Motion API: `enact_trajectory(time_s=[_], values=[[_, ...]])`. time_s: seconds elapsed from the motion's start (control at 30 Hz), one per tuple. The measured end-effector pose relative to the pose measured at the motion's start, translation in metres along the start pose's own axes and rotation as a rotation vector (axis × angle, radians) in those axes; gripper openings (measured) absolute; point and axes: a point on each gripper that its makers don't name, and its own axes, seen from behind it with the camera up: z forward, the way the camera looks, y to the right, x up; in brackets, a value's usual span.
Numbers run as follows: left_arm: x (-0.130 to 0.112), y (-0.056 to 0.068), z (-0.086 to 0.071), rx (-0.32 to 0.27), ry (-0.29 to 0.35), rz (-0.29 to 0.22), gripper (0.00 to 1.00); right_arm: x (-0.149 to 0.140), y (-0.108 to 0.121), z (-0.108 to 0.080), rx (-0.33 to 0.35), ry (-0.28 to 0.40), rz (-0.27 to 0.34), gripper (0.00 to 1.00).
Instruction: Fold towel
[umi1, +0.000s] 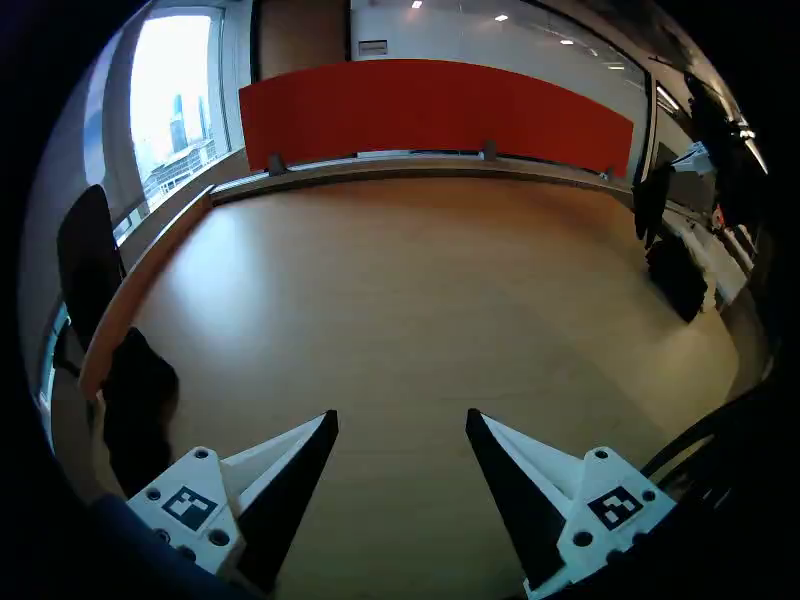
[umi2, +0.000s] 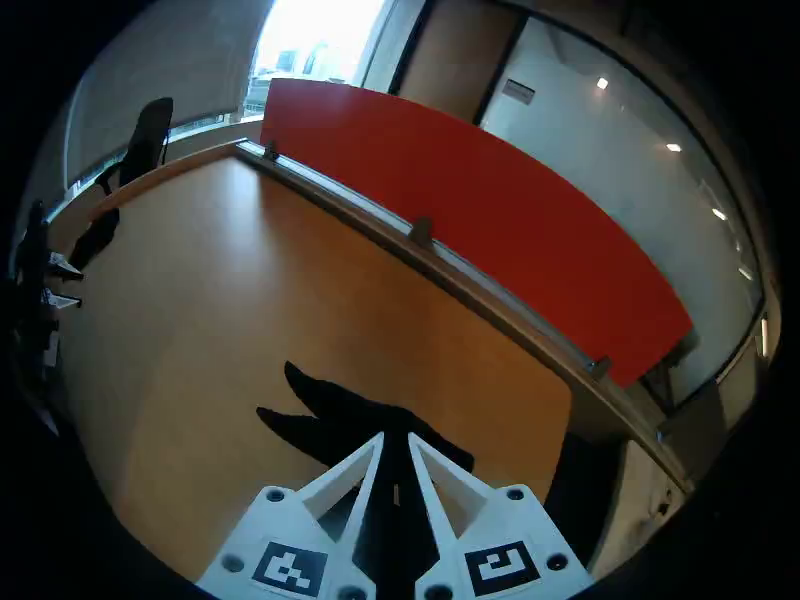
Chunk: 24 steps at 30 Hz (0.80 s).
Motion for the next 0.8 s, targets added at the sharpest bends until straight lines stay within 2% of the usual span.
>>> enact_trajectory(time_s=[0.4,0.8], values=[[0.003,0.005,0.002,-0.008,0.001,0.015,0.95,-0.022,0.008,-0.016,-0.018,-0.017,0.026,0.01],[0.005,0.006,0.001,-0.017,0.001,0.031,0.95,-0.081,0.010,-0.044,-0.045,-0.074,0.100,0.01]])
